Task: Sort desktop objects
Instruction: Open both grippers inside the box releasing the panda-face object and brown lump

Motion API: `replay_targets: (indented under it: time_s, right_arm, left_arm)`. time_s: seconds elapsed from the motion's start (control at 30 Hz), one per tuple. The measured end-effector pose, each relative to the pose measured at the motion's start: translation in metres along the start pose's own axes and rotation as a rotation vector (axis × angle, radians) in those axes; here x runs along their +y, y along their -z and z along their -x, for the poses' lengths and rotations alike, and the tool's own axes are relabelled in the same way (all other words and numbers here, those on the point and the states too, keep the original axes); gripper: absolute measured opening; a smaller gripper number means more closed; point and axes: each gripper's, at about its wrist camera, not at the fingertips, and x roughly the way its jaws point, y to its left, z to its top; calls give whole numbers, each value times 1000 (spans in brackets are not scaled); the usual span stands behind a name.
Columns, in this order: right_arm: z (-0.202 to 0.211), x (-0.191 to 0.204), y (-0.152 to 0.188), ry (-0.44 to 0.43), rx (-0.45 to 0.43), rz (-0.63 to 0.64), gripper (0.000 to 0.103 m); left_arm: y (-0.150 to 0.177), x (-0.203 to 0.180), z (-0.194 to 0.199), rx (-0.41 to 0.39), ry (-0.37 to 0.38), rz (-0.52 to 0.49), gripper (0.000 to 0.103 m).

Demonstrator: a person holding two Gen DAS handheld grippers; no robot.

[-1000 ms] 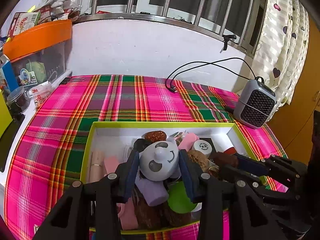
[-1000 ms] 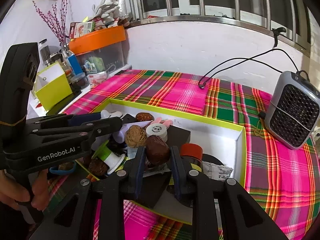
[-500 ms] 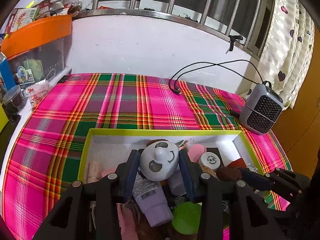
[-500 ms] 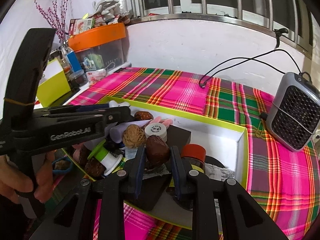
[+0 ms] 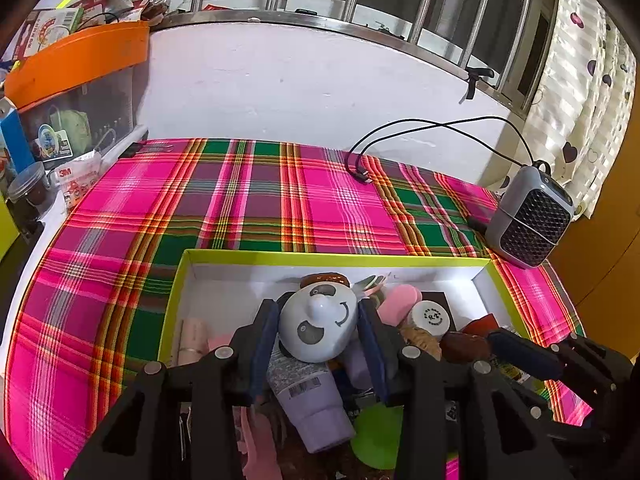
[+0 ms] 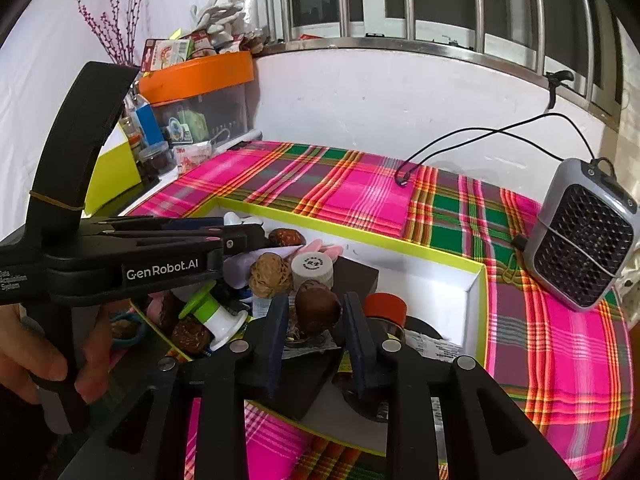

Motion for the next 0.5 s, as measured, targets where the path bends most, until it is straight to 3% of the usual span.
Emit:
replay_targets:
  time_s: [0.5]
  right_arm:
    - [18, 0, 3, 3, -26, -18, 30]
  left_arm:
    - [9, -7, 26, -46, -14, -23, 42]
